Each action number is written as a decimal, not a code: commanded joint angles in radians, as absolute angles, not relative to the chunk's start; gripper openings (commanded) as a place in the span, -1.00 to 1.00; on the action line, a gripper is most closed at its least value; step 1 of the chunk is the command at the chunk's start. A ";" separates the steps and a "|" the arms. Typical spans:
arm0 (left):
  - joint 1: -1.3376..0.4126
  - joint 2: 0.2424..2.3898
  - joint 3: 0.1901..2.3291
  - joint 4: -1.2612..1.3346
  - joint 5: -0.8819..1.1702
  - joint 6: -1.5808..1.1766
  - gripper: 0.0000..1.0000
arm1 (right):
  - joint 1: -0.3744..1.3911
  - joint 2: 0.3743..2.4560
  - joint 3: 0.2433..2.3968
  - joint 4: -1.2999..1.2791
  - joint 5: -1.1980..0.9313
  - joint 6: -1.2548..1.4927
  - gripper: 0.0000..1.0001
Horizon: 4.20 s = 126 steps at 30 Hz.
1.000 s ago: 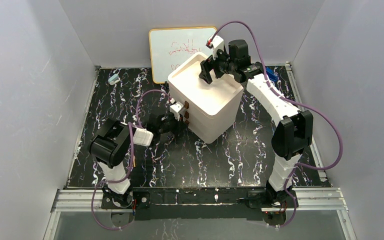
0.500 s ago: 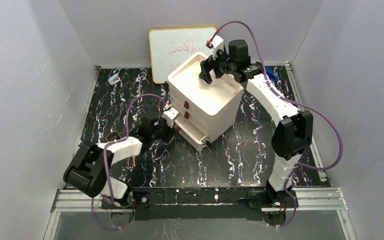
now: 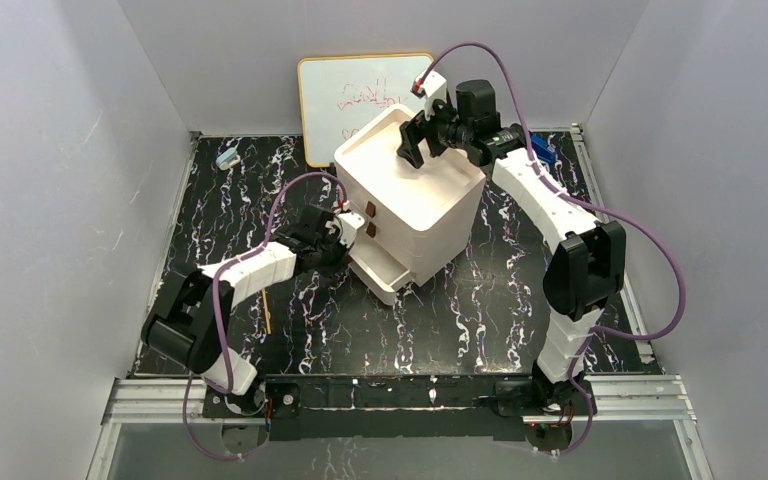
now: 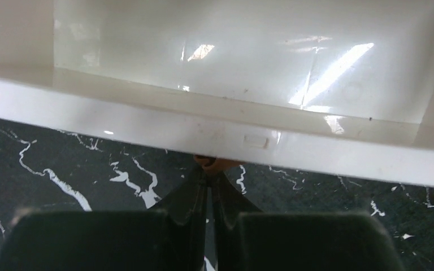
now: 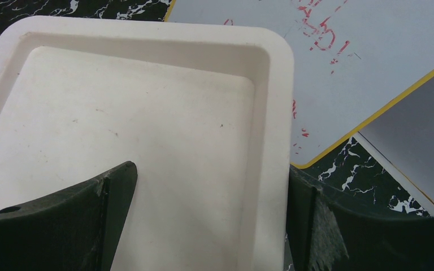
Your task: Organize the makeup
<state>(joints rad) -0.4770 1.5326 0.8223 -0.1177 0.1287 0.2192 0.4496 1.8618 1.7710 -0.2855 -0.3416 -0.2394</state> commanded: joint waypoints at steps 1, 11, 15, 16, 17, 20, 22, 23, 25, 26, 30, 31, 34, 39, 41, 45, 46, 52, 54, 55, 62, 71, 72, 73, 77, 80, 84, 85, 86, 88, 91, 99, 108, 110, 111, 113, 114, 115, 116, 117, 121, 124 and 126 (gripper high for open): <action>-0.446 1.531 0.803 -0.430 -0.109 0.304 -1.00 | 0.488 1.980 1.684 -0.583 -0.432 -0.166 1.00; -0.446 1.294 0.640 -0.425 -0.339 0.347 -1.00 | 0.494 1.994 1.705 -0.595 -0.430 -0.170 1.00; -0.438 1.186 0.625 -0.429 -0.397 0.330 -0.82 | 0.494 2.009 1.727 -0.605 -0.438 -0.170 1.00; -0.434 1.176 0.631 -0.434 -0.403 0.327 -0.41 | 0.495 2.014 1.732 -0.607 -0.440 -0.170 1.00; -0.432 1.161 0.633 -0.430 -0.430 0.311 0.40 | 0.496 2.017 1.734 -0.607 -0.442 -0.170 1.00; -0.427 1.070 0.626 -0.413 -0.448 0.297 0.80 | 0.498 2.020 1.730 -0.604 -0.443 -0.171 1.00; -0.420 1.023 0.635 -0.419 -0.453 0.288 0.85 | 0.501 2.019 1.723 -0.600 -0.442 -0.171 1.00; -0.415 1.008 0.643 -0.429 -0.458 0.280 0.86 | 0.501 2.017 1.720 -0.598 -0.442 -0.170 1.00; -0.393 1.007 0.670 -0.459 -0.471 0.248 0.94 | 0.503 2.017 1.717 -0.595 -0.443 -0.170 1.00; -0.368 1.025 0.690 -0.484 -0.466 0.227 0.97 | 0.502 2.017 1.717 -0.594 -0.443 -0.171 1.00; -0.322 1.106 0.764 -0.529 -0.471 0.220 0.88 | 0.507 2.017 1.717 -0.593 -0.443 -0.169 1.00; -0.322 1.129 0.775 -0.529 -0.477 0.215 0.87 | 0.508 2.015 1.717 -0.593 -0.443 -0.170 1.00; -0.312 1.212 0.817 -0.519 -0.460 0.190 0.87 | 0.509 2.006 1.707 -0.586 -0.438 -0.170 1.00; -0.105 1.469 0.925 -0.571 -0.173 -0.057 0.67 | 0.509 2.006 1.721 -0.590 -0.433 -0.175 1.00; -0.071 1.533 0.934 -0.592 -0.141 -0.100 0.58 | 0.509 2.010 1.733 -0.591 -0.439 -0.173 1.00; -0.042 1.550 0.914 -0.583 -0.092 -0.142 0.56 | 0.510 2.016 1.735 -0.596 -0.445 -0.169 1.00; -0.041 1.547 0.908 -0.579 -0.083 -0.148 0.54 | 0.512 2.015 1.729 -0.593 -0.445 -0.168 1.00; -0.042 1.549 0.883 -0.562 -0.035 -0.194 0.23 | 0.517 2.005 1.703 -0.581 -0.437 -0.167 1.00; -0.044 1.553 0.885 -0.565 -0.036 -0.203 0.04 | 0.517 2.006 1.705 -0.582 -0.436 -0.166 1.00; -0.044 1.556 0.887 -0.568 -0.043 -0.208 -0.07 | 0.517 2.006 1.706 -0.583 -0.434 -0.166 1.00; -0.044 1.605 0.891 -0.579 -0.071 -0.222 -0.48 | 0.518 2.008 1.700 -0.583 -0.431 -0.166 1.00; -0.044 1.629 0.904 -0.585 -0.073 -0.198 -1.00 | 0.518 2.013 1.703 -0.589 -0.425 -0.165 1.00; -0.044 1.624 0.915 -0.591 -0.074 -0.193 -1.00 | 0.518 2.014 1.703 -0.589 -0.425 -0.166 1.00; -0.044 1.618 0.932 -0.596 -0.068 -0.191 -1.00 | 0.518 2.015 1.703 -0.589 -0.425 -0.164 1.00; -0.043 1.563 1.028 -0.625 -0.003 -0.232 -1.00 | 0.521 2.019 1.703 -0.589 -0.422 -0.163 1.00; -0.044 1.522 1.122 -0.622 0.099 -0.319 -1.00 | 0.527 2.022 1.700 -0.589 -0.410 -0.164 1.00; -0.059 1.485 1.196 -0.579 0.198 -0.464 -1.00 | 0.535 2.037 1.712 -0.599 -0.400 -0.163 1.00; -0.069 1.471 1.201 -0.559 0.208 -0.501 -1.00 | 0.537 2.041 1.716 -0.603 -0.395 -0.164 1.00; -0.080 1.454 1.207 -0.542 0.210 -0.538 -1.00 | 0.538 2.042 1.719 -0.604 -0.393 -0.164 1.00; -0.095 1.422 1.204 -0.494 0.226 -0.629 -1.00 | 0.538 2.042 1.721 -0.606 -0.387 -0.164 1.00; -0.110 1.373 1.149 -0.384 0.253 -0.815 -1.00 | 0.538 2.043 1.723 -0.606 -0.388 -0.166 1.00; -0.224 1.303 0.912 -0.151 0.181 -1.142 -1.00 | 0.546 2.035 1.712 -0.606 -0.386 -0.167 1.00; -0.278 1.270 0.792 -0.127 0.114 -1.209 -1.00 | 0.545 2.027 1.696 -0.599 -0.390 -0.168 1.00; -0.278 1.273 0.792 -0.127 0.111 -1.203 -0.96 | 0.546 2.024 1.691 -0.594 -0.390 -0.168 1.00; -0.277 1.276 0.795 -0.128 0.109 -1.198 -0.82 | 0.545 2.023 1.689 -0.594 -0.390 -0.167 1.00; -0.277 1.288 0.812 -0.121 0.108 -1.172 -0.47 | 0.545 2.022 1.687 -0.594 -0.392 -0.167 1.00; -0.277 1.296 0.829 -0.125 0.103 -1.147 -0.29 | 0.546 2.021 1.685 -0.593 -0.391 -0.166 1.00; -0.278 1.304 0.857 -0.131 0.096 -1.119 -0.19 | 0.546 2.020 1.682 -0.592 -0.391 -0.167 1.00; -0.276 1.311 0.879 -0.138 0.091 -1.090 -0.10 | 0.546 2.018 1.679 -0.589 -0.391 -0.166 1.00; -0.277 1.323 0.908 -0.150 0.085 -1.058 -0.03 | 0.546 2.016 1.676 -0.589 -0.390 -0.167 1.00; -0.276 1.372 1.070 -0.257 0.044 -0.858 0.02 | 0.546 2.010 1.670 -0.586 -0.387 -0.166 1.00; -0.275 1.379 1.219 -0.441 -0.133 -0.654 0.00 | 0.546 2.005 1.663 -0.583 -0.383 -0.168 1.00; -0.271 1.376 1.300 -0.565 -0.292 -0.538 0.03 | 0.546 2.000 1.654 -0.577 -0.379 -0.167 1.00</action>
